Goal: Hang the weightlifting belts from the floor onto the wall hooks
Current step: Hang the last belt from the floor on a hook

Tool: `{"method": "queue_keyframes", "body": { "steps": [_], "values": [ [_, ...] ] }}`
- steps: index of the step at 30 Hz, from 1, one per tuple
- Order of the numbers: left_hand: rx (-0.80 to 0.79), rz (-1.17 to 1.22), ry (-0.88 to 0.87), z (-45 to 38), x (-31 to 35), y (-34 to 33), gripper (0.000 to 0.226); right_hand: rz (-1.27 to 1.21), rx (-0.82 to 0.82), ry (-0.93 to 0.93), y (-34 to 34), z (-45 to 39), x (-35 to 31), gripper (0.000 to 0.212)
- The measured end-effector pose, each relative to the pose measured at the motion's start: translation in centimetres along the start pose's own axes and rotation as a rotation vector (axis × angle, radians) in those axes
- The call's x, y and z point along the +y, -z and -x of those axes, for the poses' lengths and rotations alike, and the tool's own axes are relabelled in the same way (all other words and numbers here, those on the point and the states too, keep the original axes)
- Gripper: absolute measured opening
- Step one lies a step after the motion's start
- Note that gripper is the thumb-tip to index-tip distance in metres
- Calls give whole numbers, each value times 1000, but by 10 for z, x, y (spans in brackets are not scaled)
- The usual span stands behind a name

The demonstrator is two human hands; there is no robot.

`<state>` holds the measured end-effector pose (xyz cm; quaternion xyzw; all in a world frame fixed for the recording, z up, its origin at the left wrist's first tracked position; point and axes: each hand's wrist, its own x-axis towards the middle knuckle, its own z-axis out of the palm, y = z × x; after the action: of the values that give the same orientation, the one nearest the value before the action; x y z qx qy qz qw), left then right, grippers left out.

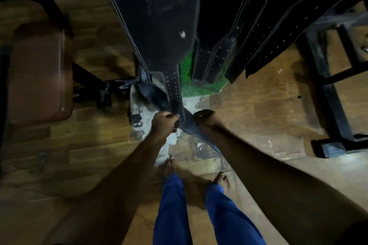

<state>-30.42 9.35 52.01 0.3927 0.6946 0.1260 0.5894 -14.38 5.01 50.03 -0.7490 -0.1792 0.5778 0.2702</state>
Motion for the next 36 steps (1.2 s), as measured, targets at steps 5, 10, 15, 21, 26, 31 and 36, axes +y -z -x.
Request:
{"method": "queue_keyframes", "body": {
  "steps": [5,10,15,21,26,31,36],
  "values": [
    [-217,116,160,-15,-39,-33,19,47,-110,-158,-1,-43,46,23],
    [-247,145,238,-81,-93,-73,13,-38,-123,-201,0,-103,89,21],
    [-143,102,185,-183,-160,-114,12,50,-68,-178,-31,-193,143,24],
    [200,134,103,-332,-244,-149,64,300,56,43,-66,-314,207,20],
    [353,194,192,-382,-266,-159,78,325,68,93,-94,-384,245,18],
    [327,411,192,-424,-281,-158,43,292,69,157,-109,-405,254,14],
    [297,354,124,-378,-246,-149,32,447,143,198,-100,-366,231,34]
  ]
}}
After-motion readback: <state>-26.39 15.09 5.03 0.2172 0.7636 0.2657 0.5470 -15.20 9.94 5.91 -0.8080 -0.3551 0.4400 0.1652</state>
